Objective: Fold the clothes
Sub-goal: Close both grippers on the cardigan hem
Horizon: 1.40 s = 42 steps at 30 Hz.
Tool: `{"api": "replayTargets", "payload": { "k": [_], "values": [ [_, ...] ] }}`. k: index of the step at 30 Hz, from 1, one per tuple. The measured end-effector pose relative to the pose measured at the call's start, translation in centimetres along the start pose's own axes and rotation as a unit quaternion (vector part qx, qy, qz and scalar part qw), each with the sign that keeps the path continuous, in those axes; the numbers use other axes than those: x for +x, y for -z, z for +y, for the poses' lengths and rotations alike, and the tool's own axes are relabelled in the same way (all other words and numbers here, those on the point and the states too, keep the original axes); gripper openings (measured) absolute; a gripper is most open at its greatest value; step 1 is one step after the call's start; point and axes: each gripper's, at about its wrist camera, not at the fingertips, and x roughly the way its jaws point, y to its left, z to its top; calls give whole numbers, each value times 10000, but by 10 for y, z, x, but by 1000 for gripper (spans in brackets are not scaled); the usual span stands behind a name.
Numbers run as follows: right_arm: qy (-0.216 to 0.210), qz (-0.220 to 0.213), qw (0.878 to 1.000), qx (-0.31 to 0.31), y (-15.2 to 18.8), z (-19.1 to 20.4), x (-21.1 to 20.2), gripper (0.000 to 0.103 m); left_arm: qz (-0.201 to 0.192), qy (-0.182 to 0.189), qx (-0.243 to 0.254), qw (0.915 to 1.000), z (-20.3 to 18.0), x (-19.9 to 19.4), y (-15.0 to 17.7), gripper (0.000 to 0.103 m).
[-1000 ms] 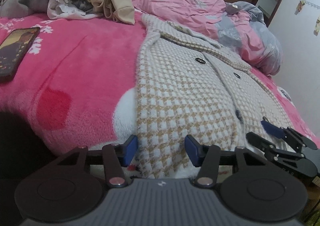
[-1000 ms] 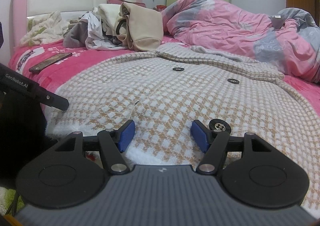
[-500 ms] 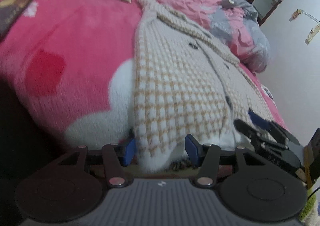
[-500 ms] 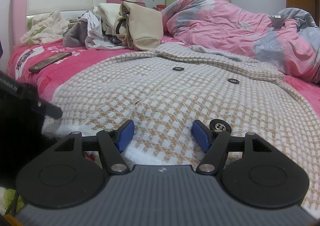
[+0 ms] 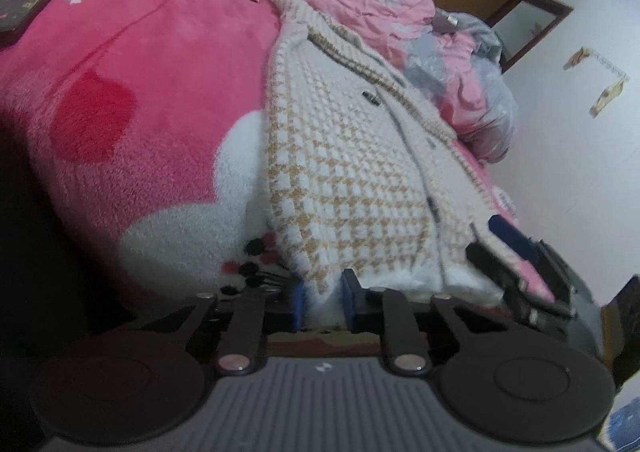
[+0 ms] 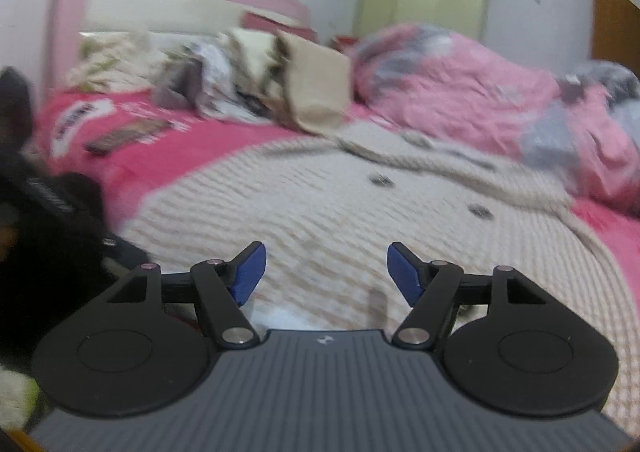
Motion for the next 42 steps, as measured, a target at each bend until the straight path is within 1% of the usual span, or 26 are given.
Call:
{"api": "replayTargets", "payload": {
  "k": [3,6,8,10,12,13,15,17,18,19,20,21,23,24,26,31,32,33,35,38,40,42],
  "values": [
    [-351,-192,9984,-411,-5,21,-4,70,-79,286,-234,9993,4,-7,-2,14],
    [-675,-270,9932,-913,-9,46,-2,71,-169,633,-528,9965,9,-11,-5,13],
    [-761,-246,9878,-1334,-9,64,3,71,-216,824,-668,9941,10,-14,-8,12],
    [-800,-212,9804,-1790,-8,81,8,70,-233,915,-722,9929,10,-14,-10,12],
    [-737,-176,9730,-2181,-6,95,14,69,-238,994,-772,9918,10,-13,-12,12],
    [-678,-153,9696,-2346,-5,101,18,66,-237,1030,-799,9912,11,-13,-12,12],
    [-515,-86,9630,-2643,-3,109,25,57,-232,1096,-862,9900,12,-12,-12,12],
    [-349,37,9579,-2850,-2,114,33,43,-227,1163,-924,9887,14,-12,-13,12],
    [-310,80,9575,-2868,-2,115,36,37,-225,1196,-955,9880,15,-11,-13,13],
    [-274,117,9576,-2866,-2,115,39,22,-221,1211,-997,9874,16,-11,-13,16],
    [-252,131,9596,-2800,-4,114,40,13,-216,1198,-1056,9869,17,-11,-14,25],
    [-259,122,9622,-2707,-5,112,40,11,-219,1163,-1125,9866,19,-11,-15,44],
    [-285,109,9668,-2535,-8,109,39,7,-256,1046,-1279,9859,24,-12,-18,66],
    [-298,109,9682,-2483,-8,108,38,7,-279,1035,-1323,9854,25,-11,-20,66],
    [-326,95,9696,-2423,-9,107,38,6,-304,1022,-1402,9844,28,-8,-23,66],
    [-353,7,9716,-2341,-11,106,35,6,-87,1093,-1367,9845,24,13,-35,64],
    [-357,-12,9719,-2327,-11,106,35,6,-29,1125,-1374,9841,24,18,-37,59],
    [-361,-31,9722,-2313,-12,106,34,6,31,1175,-1400,9832,23,24,-38,53],
    [-369,-69,9728,-2285,-13,105,33,6,155,1268,-1439,9813,22,37,-42,45],
    [-372,-167,9737,-2240,-15,105,28,6,267,1205,-1454,9817,20,52,-45,30],
    [-414,-214,9760,-2128,-16,102,22,6,314,1219,-1467,9811,20,57,-45,26],
    [-524,-234,9807,-1869,-17,94,15,9,328,1141,-1339,9839,17,59,-46,21]
  ]
}}
